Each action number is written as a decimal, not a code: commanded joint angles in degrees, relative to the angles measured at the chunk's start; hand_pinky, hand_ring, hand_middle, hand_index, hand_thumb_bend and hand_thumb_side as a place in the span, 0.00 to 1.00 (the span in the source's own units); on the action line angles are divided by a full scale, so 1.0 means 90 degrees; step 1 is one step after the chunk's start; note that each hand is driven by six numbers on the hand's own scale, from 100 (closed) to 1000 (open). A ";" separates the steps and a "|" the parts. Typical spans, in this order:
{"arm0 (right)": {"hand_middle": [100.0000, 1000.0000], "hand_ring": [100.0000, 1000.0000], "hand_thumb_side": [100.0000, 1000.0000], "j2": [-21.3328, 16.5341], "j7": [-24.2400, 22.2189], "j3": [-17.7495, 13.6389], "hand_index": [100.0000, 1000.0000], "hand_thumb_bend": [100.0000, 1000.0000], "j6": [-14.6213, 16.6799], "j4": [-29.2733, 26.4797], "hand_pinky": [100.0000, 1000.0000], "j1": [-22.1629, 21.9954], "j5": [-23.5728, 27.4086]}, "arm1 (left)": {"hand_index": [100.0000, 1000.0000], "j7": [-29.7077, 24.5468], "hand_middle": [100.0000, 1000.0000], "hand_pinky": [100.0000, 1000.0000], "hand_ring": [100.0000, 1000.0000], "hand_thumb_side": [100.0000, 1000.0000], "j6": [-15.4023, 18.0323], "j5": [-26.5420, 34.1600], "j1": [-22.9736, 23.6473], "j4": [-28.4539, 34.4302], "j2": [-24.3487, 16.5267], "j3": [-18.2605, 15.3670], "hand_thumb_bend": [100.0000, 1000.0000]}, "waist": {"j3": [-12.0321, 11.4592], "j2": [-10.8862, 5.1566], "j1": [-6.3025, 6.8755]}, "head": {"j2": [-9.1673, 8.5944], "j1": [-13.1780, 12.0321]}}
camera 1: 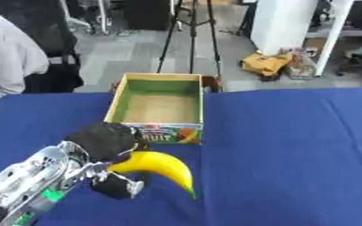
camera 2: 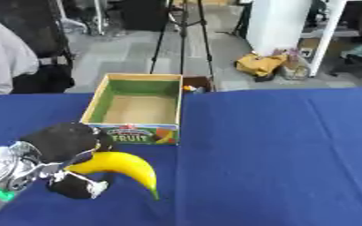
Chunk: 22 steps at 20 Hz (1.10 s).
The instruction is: Pick up objects on the table and place them in the box.
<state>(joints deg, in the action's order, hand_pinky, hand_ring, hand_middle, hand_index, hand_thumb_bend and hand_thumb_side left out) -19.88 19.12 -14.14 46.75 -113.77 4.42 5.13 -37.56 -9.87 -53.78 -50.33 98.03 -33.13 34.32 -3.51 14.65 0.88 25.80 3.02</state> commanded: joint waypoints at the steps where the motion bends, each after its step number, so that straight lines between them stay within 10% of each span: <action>1: 0.56 0.83 0.96 -0.0170 0.0063 -0.0060 0.84 0.00 0.0027 -0.0091 0.77 0.0005 0.0003 | 0.73 -0.0028 0.52 0.21 0.52 0.44 -0.0037 -0.0028 -0.0176 0.0160 -0.0186 -0.0171 0.00 | -0.0003 -0.0130 -0.0003 | -0.0049 0.0008; 22: 0.56 0.83 0.95 -0.0181 0.0056 -0.0045 0.84 0.00 0.0020 -0.0091 0.77 0.0021 0.0036 | 0.73 0.0029 0.52 0.19 0.51 0.42 -0.0116 -0.0326 -0.0674 0.0111 -0.0281 -0.0555 0.00 | 0.0054 -0.0130 0.0001 | -0.0137 -0.0018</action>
<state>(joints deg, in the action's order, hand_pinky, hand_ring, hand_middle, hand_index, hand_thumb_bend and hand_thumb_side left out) -19.91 19.21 -14.14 46.66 -113.77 4.24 5.18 -37.60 -10.80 -56.31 -55.00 98.77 -33.94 30.58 -3.12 14.46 0.96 25.49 3.03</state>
